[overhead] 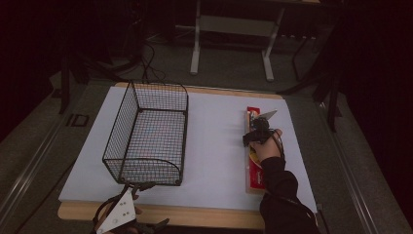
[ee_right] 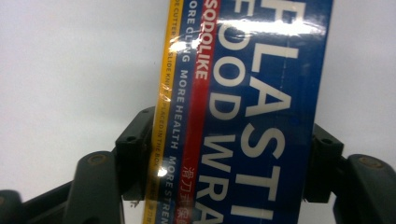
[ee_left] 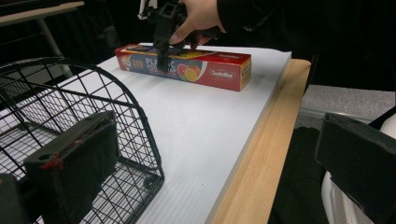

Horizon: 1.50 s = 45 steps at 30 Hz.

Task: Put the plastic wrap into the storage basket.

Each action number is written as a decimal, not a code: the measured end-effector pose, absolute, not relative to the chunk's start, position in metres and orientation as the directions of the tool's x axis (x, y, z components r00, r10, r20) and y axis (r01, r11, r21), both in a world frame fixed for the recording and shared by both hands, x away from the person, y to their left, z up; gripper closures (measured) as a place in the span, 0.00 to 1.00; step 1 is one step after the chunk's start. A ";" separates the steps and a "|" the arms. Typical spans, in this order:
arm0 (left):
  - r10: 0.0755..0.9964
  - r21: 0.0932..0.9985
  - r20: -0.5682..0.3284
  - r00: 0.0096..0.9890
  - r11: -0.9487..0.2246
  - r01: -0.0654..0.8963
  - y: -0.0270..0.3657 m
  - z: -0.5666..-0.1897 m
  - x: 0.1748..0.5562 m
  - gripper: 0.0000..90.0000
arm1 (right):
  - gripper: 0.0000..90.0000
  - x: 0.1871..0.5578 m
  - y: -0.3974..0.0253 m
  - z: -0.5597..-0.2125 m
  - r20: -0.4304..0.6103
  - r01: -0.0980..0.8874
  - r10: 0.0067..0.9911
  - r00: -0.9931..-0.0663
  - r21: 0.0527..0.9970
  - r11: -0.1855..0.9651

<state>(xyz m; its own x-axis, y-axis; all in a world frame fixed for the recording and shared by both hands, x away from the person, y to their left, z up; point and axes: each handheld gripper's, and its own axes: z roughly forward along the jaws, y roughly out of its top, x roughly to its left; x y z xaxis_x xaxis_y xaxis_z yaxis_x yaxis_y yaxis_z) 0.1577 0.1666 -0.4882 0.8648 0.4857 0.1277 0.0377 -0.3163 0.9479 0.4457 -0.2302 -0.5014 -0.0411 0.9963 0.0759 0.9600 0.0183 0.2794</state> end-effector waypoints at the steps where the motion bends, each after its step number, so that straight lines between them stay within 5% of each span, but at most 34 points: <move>1: 0.485 0.947 0.127 0.865 -0.318 0.039 0.167 -0.488 0.158 0.00 | 0.41 0.445 -0.231 -0.501 0.076 0.958 0.996 -0.041 0.286 0.018; 6: 0.483 0.948 0.126 0.867 -0.316 0.039 0.166 -0.488 0.158 0.00 | 0.42 0.443 -0.235 -0.499 0.103 0.955 0.994 -0.027 0.295 -0.005; 45: 0.482 0.948 0.121 0.868 -0.316 0.043 0.166 -0.489 0.158 0.00 | 0.43 0.414 -0.177 -0.408 0.076 0.824 0.941 -0.330 0.509 0.248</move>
<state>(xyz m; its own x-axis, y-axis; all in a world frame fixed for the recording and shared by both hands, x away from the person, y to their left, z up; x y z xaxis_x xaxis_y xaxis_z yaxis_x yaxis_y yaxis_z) 0.1579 0.1658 -0.4887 0.8676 0.4822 0.1212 0.0431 -0.3158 0.9479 0.4136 -0.1772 -0.4080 -0.3296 0.9411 0.0759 0.8242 0.2476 0.5092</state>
